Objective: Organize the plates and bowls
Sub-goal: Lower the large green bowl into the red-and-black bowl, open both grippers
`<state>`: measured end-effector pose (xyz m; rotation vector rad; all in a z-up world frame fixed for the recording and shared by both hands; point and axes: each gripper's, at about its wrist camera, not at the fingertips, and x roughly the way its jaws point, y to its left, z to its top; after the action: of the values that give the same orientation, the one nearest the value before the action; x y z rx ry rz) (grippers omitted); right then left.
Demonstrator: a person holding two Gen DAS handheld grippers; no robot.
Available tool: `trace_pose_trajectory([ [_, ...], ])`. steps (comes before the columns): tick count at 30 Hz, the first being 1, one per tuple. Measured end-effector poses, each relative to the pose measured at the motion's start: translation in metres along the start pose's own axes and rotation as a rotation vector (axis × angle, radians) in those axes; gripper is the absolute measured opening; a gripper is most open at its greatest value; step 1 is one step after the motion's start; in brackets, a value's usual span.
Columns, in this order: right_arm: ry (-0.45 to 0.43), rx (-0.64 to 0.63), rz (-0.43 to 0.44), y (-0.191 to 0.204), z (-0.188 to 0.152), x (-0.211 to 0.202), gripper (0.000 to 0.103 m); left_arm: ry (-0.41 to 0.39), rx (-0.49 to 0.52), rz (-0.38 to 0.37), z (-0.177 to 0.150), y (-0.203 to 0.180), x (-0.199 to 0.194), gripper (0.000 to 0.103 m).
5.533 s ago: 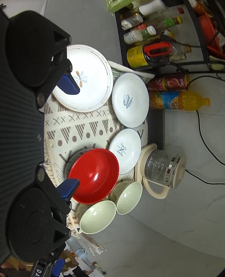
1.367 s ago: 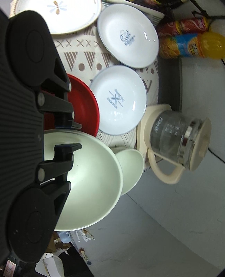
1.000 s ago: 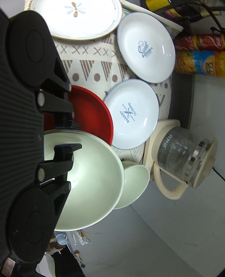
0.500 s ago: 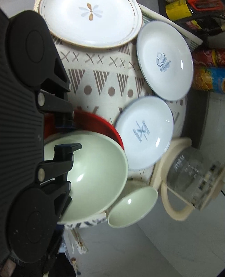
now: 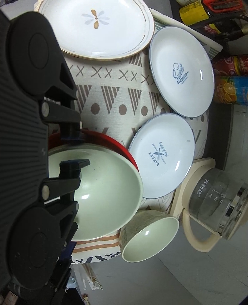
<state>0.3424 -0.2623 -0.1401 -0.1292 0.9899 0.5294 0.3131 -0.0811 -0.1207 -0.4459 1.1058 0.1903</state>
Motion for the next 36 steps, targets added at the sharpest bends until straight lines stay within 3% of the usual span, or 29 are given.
trace_pose_trajectory([
  [12,-0.008,0.077,0.036,-0.012,-0.008,-0.004,0.027,0.029,-0.012,0.015,0.005,-0.002,-0.009,0.02],
  [20,-0.033,0.094,0.052,-0.013,-0.008,-0.012,0.03,-0.046,0.021,0.022,0.011,-0.007,-0.03,0.038],
  [24,-0.078,0.126,0.05,-0.022,-0.005,-0.023,0.046,-0.06,0.035,0.019,0.014,-0.009,-0.036,0.042],
  [29,-0.124,0.171,0.038,-0.035,0.0,-0.034,0.057,-0.093,0.05,0.02,0.018,-0.016,-0.039,0.068],
  [34,-0.177,0.204,-0.011,-0.049,0.002,-0.042,0.078,-0.107,0.064,-0.002,0.024,-0.026,-0.036,0.071],
  [36,-0.191,0.22,-0.018,-0.056,0.004,-0.044,0.079,-0.107,0.067,-0.013,0.027,-0.03,-0.033,0.071],
])
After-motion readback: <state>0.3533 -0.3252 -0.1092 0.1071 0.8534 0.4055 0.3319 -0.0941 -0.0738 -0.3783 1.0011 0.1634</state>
